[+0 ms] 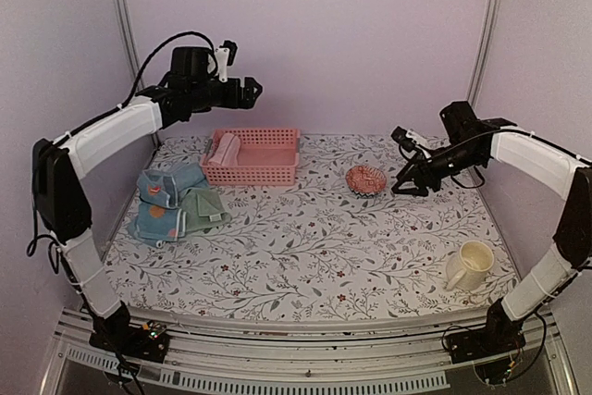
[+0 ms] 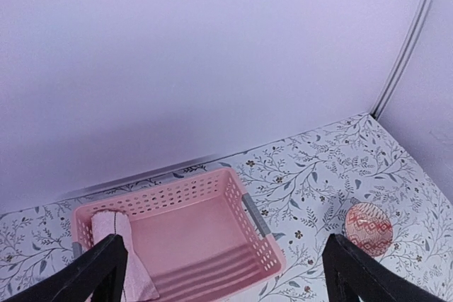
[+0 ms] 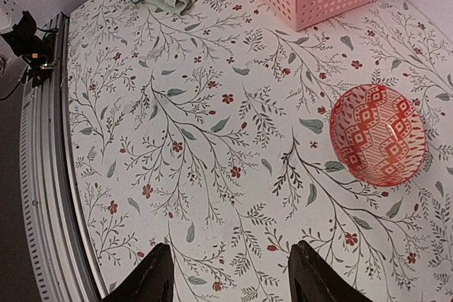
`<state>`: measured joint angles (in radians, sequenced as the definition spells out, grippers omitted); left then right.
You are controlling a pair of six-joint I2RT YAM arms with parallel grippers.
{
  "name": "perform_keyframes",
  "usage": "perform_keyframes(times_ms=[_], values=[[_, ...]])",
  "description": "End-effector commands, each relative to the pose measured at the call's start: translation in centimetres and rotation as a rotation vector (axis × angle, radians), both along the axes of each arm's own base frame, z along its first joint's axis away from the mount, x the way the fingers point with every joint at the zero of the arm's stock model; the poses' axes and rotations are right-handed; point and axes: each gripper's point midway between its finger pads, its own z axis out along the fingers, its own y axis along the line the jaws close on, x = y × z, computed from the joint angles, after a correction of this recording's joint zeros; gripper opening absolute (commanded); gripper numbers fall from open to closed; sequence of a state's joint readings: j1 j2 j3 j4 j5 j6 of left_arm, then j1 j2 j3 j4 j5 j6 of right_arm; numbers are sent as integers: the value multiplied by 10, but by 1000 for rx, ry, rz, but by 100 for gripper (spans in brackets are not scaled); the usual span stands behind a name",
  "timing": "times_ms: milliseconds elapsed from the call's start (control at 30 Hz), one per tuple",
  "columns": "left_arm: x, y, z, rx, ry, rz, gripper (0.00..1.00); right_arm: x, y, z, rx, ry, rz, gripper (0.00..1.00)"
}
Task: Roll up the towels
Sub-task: Pick up the towel from the towel pile.
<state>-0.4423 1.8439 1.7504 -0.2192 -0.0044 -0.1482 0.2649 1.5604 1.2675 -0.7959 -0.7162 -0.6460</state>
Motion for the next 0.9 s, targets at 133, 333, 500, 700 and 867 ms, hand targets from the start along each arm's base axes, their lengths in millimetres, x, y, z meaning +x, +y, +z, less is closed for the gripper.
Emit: perform_keyframes(times_ms=[133,333,500,700,867], values=[[-81,8,16,76,-70,-35,99,31,-22,59,-20,-207,-210,85],[-107,94,-48,160,72,346,99,27,-34,26,90,-111,-270,99],[-137,160,-109,360,228,610,96,4,-25,-2,137,-19,-156,93],[-169,203,-123,189,326,743,73,-5,-23,-23,119,11,-104,83],[-174,220,-138,124,393,792,71,-9,-19,-29,127,55,-61,77]])
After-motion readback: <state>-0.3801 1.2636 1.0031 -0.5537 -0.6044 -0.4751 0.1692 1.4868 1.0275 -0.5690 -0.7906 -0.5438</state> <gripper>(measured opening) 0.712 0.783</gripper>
